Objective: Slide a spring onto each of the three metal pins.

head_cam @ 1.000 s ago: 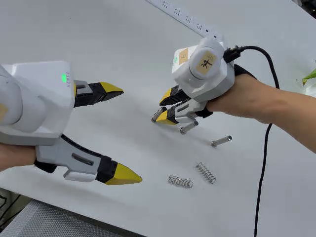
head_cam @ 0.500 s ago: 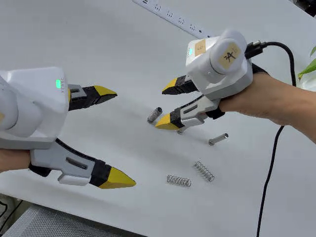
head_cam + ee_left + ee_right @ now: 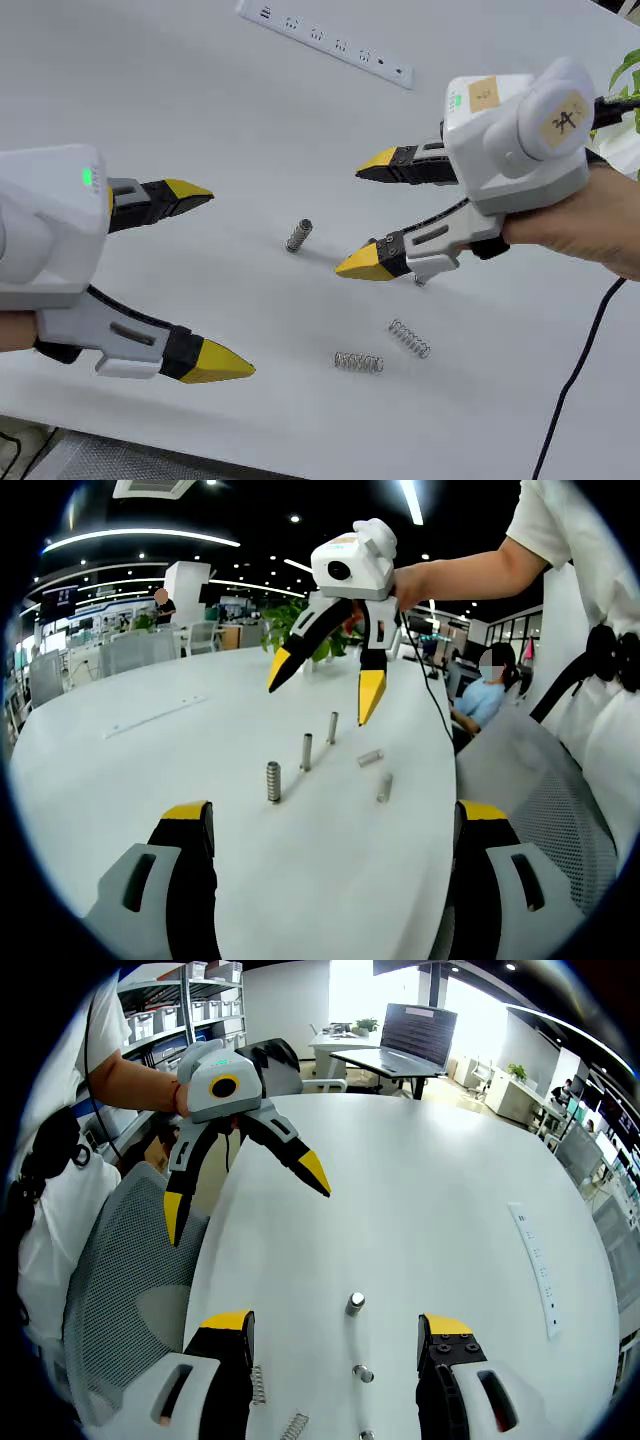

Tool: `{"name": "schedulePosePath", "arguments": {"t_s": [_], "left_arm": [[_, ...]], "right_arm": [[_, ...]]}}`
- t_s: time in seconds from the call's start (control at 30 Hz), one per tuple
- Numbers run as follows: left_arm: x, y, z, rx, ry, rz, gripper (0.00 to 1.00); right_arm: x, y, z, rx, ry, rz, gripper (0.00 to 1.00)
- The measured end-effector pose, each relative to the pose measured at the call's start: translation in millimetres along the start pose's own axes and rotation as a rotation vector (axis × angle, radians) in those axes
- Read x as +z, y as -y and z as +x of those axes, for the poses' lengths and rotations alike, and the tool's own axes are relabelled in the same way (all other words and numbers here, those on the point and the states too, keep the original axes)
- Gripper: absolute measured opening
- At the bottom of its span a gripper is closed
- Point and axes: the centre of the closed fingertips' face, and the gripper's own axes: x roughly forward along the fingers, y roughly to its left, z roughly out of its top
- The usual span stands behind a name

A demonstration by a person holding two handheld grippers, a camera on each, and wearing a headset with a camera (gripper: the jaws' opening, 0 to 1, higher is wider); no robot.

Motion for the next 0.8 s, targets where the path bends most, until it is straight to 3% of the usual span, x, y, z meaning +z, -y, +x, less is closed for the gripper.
{"name": "schedulePosePath", "arguments": {"t_s": [0.17,0.23,0.57,0.8], "left_arm": [[-1.1,2.7,-1.3,-0.006,-0.028,0.019,0.99],[-1.5,4.8,-1.8,-0.011,-0.042,0.027,0.99],[-0.8,15.7,0.5,-0.031,-0.11,0.058,0.98],[-0.1,23.6,6.2,-0.049,-0.166,0.085,0.97]], "right_arm": [[-11.0,-5.9,-19.0,-0.038,0.067,0.049,0.73],[-12.6,-9.4,-27.4,-0.059,0.117,0.06,0.77],[-43.2,-36.3,-59.2,-0.126,0.229,0.135,0.88],[-73.1,-48.9,-72.4,-0.17,0.27,0.199,0.94]]}}
